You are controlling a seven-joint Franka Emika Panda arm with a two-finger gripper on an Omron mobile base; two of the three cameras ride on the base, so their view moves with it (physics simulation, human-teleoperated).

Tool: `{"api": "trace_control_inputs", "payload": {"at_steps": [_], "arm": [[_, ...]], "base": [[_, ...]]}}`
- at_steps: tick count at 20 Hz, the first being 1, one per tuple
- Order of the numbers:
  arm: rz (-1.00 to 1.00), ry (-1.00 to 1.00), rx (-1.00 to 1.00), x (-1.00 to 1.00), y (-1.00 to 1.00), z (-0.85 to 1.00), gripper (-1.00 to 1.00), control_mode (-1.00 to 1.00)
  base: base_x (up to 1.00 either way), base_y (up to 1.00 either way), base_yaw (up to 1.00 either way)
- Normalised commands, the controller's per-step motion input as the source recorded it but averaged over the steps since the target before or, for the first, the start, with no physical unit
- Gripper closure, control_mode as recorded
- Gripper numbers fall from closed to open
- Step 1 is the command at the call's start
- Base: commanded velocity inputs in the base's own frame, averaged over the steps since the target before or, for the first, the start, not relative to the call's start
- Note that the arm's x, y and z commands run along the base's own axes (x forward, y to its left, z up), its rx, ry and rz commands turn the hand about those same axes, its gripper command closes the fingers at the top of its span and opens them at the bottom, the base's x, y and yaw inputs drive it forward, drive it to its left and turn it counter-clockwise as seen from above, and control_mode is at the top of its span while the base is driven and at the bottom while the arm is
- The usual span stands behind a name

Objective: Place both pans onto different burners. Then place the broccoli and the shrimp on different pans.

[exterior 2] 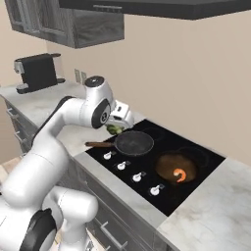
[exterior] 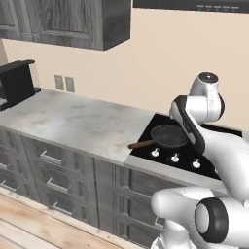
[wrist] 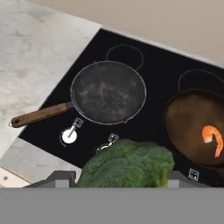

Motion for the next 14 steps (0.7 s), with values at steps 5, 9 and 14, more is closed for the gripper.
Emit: {"api": "trace_control_inputs", "payload": {"at_steps": [5,9,14], "arm": [[0.00,0.00,0.04,0.56,0.00,-0.49,1.00,-1.00],[0.00,0.00,0.02,0.58,0.00,-0.41,1.00,-1.00],[0.00,0.00,0.04,0.35,-0.03,-0.48,1.00,-1.00]], "base": [[0.00,0.00,0.00],[0.00,0.00,0.00],[0.00,0.00,0.00]]}}
